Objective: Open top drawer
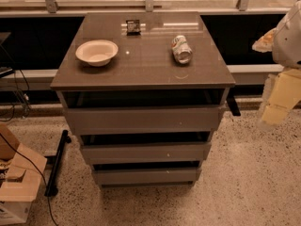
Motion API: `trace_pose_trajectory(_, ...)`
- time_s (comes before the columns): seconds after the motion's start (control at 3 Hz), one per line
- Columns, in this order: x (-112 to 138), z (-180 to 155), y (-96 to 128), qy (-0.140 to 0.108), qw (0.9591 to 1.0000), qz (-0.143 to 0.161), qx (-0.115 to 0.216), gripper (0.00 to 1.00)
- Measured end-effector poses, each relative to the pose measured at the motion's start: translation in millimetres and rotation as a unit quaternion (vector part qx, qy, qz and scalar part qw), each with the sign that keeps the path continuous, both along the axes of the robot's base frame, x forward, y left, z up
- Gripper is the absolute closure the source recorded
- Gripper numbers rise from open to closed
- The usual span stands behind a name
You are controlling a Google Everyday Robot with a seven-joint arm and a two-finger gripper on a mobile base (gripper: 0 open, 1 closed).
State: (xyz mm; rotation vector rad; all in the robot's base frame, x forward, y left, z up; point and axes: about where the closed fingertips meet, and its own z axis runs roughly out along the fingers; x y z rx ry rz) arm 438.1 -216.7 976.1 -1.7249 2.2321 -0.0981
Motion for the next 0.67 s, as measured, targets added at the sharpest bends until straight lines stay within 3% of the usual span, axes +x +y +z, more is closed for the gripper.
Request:
trace_pose_trajectory(0.33,0.0,-0.1,0.1,0.0,1.0,0.0,0.0,0.0)
trace_pose_trajectory(0.67,4.0,-7.6,6.1,-0.005,0.9996,0.002,0.027,0.0)
